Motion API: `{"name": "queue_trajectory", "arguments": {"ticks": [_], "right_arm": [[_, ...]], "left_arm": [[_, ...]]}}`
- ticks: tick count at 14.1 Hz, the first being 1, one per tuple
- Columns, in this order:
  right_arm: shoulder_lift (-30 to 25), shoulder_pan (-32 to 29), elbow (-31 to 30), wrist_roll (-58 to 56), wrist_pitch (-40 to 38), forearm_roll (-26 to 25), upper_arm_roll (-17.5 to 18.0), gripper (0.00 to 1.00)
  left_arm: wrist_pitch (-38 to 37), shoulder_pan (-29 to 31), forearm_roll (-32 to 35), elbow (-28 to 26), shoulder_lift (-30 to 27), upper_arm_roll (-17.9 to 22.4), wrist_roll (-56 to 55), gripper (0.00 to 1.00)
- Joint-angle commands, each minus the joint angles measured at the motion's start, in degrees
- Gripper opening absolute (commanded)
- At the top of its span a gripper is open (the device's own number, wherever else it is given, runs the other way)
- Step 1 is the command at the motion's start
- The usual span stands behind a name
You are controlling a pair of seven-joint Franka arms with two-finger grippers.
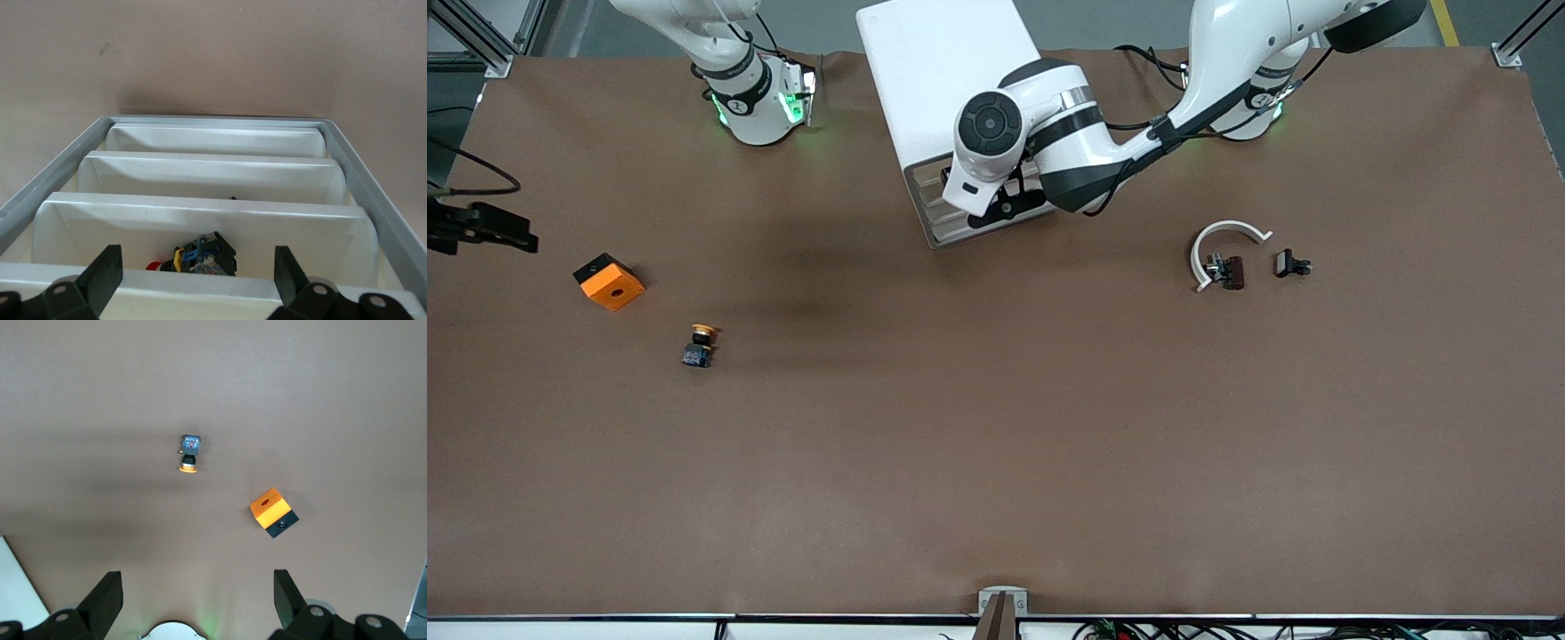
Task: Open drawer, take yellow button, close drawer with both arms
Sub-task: 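Push the drawer shut with the left gripper while the right gripper retracts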
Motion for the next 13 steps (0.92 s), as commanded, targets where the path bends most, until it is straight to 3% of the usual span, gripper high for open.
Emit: {"name": "queue_trajectory", "arguments": {"ticks": [1, 3, 6, 9, 13], "right_arm": [[0.97, -0.17, 6.39, -0.46, -4.55, -0.92, -0.09, 1.0], [0.71, -0.17, 7.19, -0.28, -5.61, 0.74, 0.09, 1.0], [-1.04, -2.09, 6.58, -0.46, -6.59, 7.07, -0.26, 1.0], [-4.12, -2.28, 4.3, -0.28, -4.66, 7.25, -0.26, 1.0], [-5.61, -2.81, 2.37, -0.28, -4.3, 6.9, -0.26, 1.0]], "left_arm": [[0.68, -1.43, -3.23, 0.83, 0.83, -0.32, -0.86, 1.0], [0.59, 0.41, -2.97, 0.92, 0.3, -0.32, -0.07, 1.0], [0.24, 5.94, -2.26, 0.83, -2.93, -0.49, 0.37, 1.0], [-1.77, 12.88, -2.26, -0.93, -9.08, -0.93, 1.25, 1.0], [-9.07, 19.38, -0.69, 1.09, -13.84, -1.1, 4.74, 1.0]]}}
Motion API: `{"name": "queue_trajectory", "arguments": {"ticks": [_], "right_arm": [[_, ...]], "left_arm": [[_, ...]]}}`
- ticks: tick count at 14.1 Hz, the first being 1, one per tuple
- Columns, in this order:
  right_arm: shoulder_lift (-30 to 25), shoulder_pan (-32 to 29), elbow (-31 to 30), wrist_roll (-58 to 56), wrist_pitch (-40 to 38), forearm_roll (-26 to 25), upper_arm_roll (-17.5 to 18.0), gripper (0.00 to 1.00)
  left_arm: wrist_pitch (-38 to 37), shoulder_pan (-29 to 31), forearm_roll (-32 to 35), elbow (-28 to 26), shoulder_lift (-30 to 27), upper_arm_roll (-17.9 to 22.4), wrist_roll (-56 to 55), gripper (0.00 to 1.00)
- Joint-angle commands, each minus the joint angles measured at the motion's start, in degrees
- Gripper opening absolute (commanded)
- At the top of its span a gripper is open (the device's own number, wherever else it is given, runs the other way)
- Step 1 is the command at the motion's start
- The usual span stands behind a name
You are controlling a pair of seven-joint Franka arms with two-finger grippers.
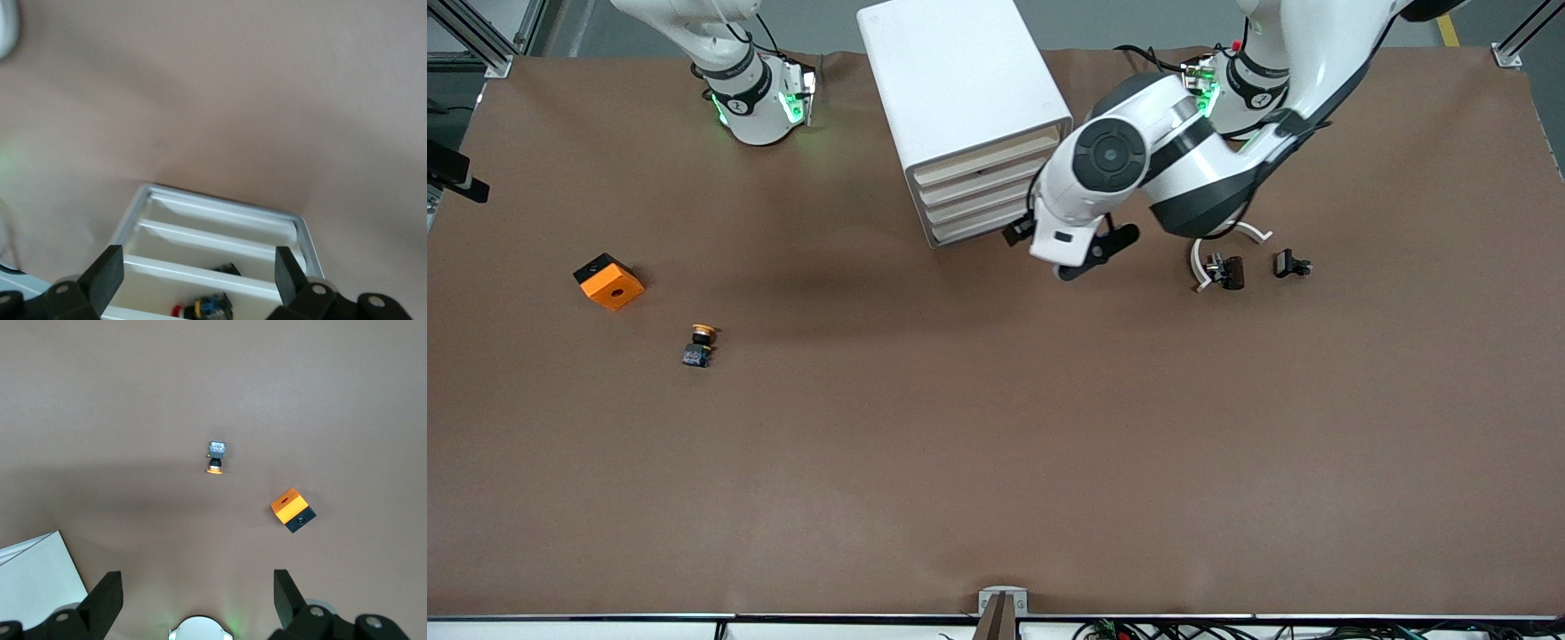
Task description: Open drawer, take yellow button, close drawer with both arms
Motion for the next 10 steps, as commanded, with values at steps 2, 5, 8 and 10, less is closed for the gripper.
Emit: {"name": "queue_trajectory", "arguments": {"ticks": [2, 5, 8, 10], "right_arm": [[-5.4, -1.03, -7.37, -0.28, 3.23, 0.73, 0.67, 1.0], [-7.79, 1.16, -10.03, -0.28, 4.48, 0.64, 0.41, 1.0], [-7.88, 3.53, -10.03, 0.94, 4.48, 0.56, -0.2, 1.0], [-7.88, 4.68, -10.03, 1.74, 4.56, 0.47, -1.6, 1.0]], "left_arm": [[-5.67, 9.34, 0.33, -0.62, -6.87, -1.76, 13.08, 1.0], [-8.58, 20.15, 0.5, -0.71, -8.19, -6.67, 24.96, 1.0], [-15.24, 30.16, 0.5, -0.62, -11.61, -10.1, 37.77, 1.0], [-18.59, 38.59, 0.41, -0.62, -12.76, -14.31, 45.95, 1.0]]}}
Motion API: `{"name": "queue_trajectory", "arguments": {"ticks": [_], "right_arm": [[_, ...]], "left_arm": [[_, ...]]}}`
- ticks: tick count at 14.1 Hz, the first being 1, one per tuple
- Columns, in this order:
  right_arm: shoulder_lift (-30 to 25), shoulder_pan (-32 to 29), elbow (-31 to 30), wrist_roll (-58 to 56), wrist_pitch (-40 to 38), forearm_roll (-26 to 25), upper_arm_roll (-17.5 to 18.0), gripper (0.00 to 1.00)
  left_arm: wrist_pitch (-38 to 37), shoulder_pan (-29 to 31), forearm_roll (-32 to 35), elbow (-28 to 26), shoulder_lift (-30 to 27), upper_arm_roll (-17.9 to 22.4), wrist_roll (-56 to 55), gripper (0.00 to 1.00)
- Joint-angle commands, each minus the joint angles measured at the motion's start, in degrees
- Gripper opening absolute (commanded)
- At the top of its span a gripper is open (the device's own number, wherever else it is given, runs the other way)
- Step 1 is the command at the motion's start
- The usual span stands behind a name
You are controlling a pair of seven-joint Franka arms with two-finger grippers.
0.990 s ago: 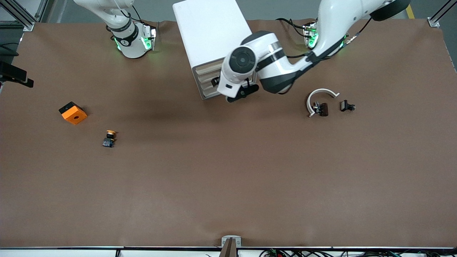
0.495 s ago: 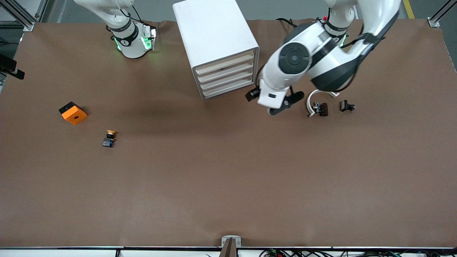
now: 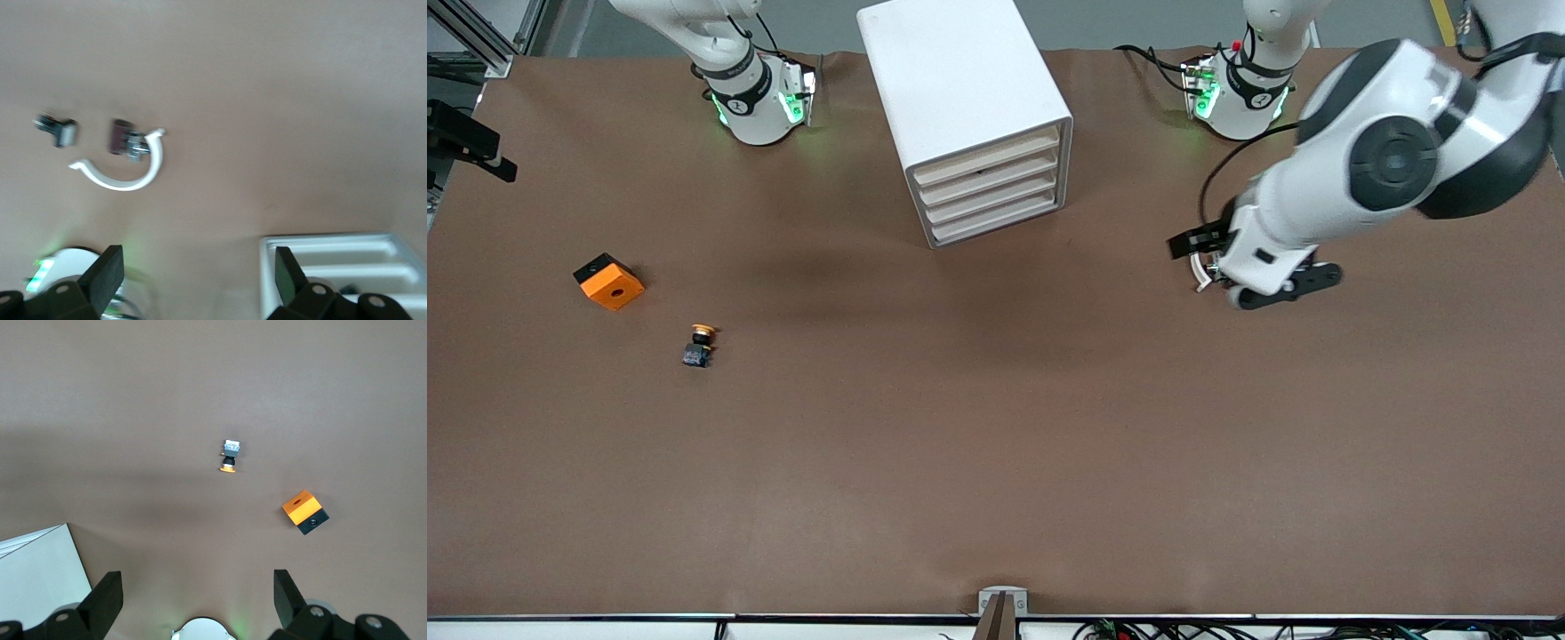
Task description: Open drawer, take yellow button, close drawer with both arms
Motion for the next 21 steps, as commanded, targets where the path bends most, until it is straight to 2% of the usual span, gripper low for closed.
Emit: {"name": "queue_trajectory", "arguments": {"ticks": [1, 2, 4, 6, 7, 10, 13, 15, 16, 18, 20, 21], "right_arm": [[-1.41, 1.47, -1.72, 1.09, 1.17, 0.22, -1.89, 1.0], [-1.41, 1.29, -1.72, 1.0, 1.26, 0.22, -1.97, 1.0], [-1.5, 1.03, -1.72, 1.09, 0.91, 0.22, -2.06, 1.0], [-1.41, 0.76, -1.64, 1.0, 1.0, 0.22, -2.06, 1.0], [-1.5, 0.76, -1.63, 0.82, 1.0, 0.13, -2.06, 1.0], [-1.41, 0.85, -1.46, 0.65, 1.52, -2.93, -1.89, 1.0], [-2.11, 0.94, -1.63, 1.26, 2.05, -4.88, -1.54, 1.0], [-2.38, 0.85, -1.81, 1.96, 2.4, -4.79, -1.62, 1.0], [-2.46, 0.85, -1.9, 3.01, 2.32, -4.61, -1.62, 1.0], [-2.99, 1.46, -2.16, 7.92, 2.14, -4.17, -1.45, 1.0], [-3.43, 1.91, -2.77, 8.56, 2.4, -4.0, -1.36, 1.0], [-3.87, 1.82, -3.39, 8.56, 2.84, -3.91, -1.36, 1.0]], "left_arm": [[-4.78, 11.69, 0.22, -1.07, -3.44, -6.7, 10.52, 1.0], [-6.1, 15.12, 0.31, -1.07, -3.53, -8.55, 13.78, 1.0], [-9.78, 15.6, 1.18, 0.24, -3.53, -8.22, 18.97, 1.0], [-12.26, 13.59, 3.12, 2.0, -3.53, -5.51, 21.88, 1.0], [-13.14, 10.97, 3.12, 3.14, -3.53, -2.45, 22.94, 1.0], [-14.46, -2.28, 3.03, 5.78, -5.54, 12.03, 25.84, 1.0], [-14.2, -18.53, 0.15, 5.52, -11.51, 32.49, 31.88, 1.0], [-14.03, -26.55, -3.98, 4.65, -15.38, 45.51, 37.6, 1.0], [-13.94, -28.76, -4.52, 4.03, -16.44, 49.23, 39.45, 1.0], [-13.68, -31.5, -4.96, 2.54, -18.9, 53.64, 41.49, 1.0], [-10.7, -38.76, -7.33, -2.1, -23.98, 63.71, 41.76, 1.0], [-8.07, -41.33, -8.47, -5.52, -27.23, 67.16, 41.76, 1.0]]}}
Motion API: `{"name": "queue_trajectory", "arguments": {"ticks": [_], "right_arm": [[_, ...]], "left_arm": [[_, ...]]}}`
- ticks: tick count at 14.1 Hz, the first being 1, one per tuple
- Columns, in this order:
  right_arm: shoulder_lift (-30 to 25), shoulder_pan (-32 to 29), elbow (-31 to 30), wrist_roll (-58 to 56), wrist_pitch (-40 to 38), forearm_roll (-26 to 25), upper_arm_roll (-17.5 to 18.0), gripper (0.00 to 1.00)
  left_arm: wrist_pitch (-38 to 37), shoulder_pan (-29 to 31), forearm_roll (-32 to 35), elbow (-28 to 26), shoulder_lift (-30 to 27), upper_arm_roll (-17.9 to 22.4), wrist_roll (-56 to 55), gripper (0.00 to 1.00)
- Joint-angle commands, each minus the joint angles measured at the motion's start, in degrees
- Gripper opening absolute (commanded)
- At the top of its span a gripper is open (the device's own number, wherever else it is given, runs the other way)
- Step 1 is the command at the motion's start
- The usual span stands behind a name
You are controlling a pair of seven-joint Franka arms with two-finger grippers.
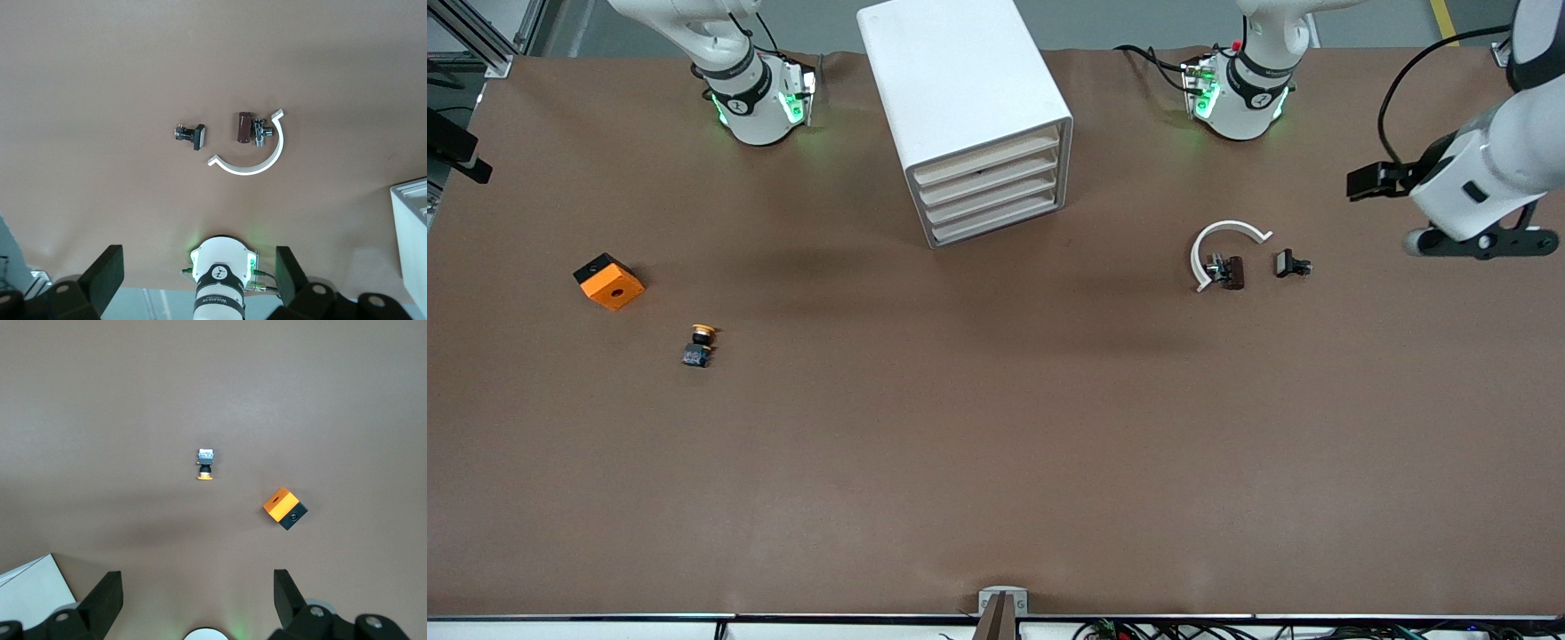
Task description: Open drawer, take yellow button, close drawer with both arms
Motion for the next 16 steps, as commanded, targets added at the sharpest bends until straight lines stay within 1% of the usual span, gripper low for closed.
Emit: {"name": "queue_trajectory", "arguments": {"ticks": [1, 3, 4, 6, 7, 9, 12, 13, 14, 16], "right_arm": [[-3.73, 0.21, -4.79, 1.43, 2.49, 1.07, -0.04, 1.0], [-6.72, 0.03, -8.75, 1.08, 4.69, 1.79, -0.13, 1.0], [-6.73, 0.03, -8.76, 0.99, 4.61, 1.79, -0.13, 1.0], [-6.47, 0.03, -8.5, 0.9, 4.61, 1.79, -0.13, 1.0], [-6.47, 0.29, -7.98, 0.64, 4.26, 1.7, -0.13, 1.0], [-6.2, 0.38, -7.45, 0.64, 3.91, 1.52, -0.13, 1.0], [-6.2, 0.03, -7.27, 0.64, 3.56, 1.61, -0.39, 1.0], [-6.2, 0.03, -7.27, 0.73, 3.38, 1.61, -0.48, 1.0], [-6.2, 0.03, -7.27, 0.73, 3.47, 1.61, -0.39, 1.0], [-6.2, 0.03, -7.27, 0.64, 3.38, 1.61, -0.48, 1.0]], "left_arm": [[7.47, -6.2, -2.46, -11.72, -10.17, 7.8, 0.85, 1.0], [13.54, -5.68, -2.46, -18.49, -15.89, 7.73, 0.85, 1.0], [15.57, -5.68, -2.46, -20.26, -17.91, 7.73, 0.94, 1.0], [16.72, -5.76, -2.29, -20.46, -19.42, 7.64, 1.55, 1.0], [17.43, -5.76, -2.29, -20.28, -20.12, 7.64, 1.55, 1.0], [17.87, -5.68, -1.59, -18.62, -19.61, 7.64, 1.73, 1.0], [17.87, -5.68, -2.02, -12.83, -15.4, 7.81, 1.91, 1.0], [17.44, -5.68, -2.03, -11.16, -14.78, 7.81, 1.99, 1.0], [17.26, -5.68, -2.11, -10.27, -14.51, 7.81, 1.91, 1.0], [15.95, -5.59, -2.37, -10.35, -14.59, 7.9, 1.91, 1.0]]}}
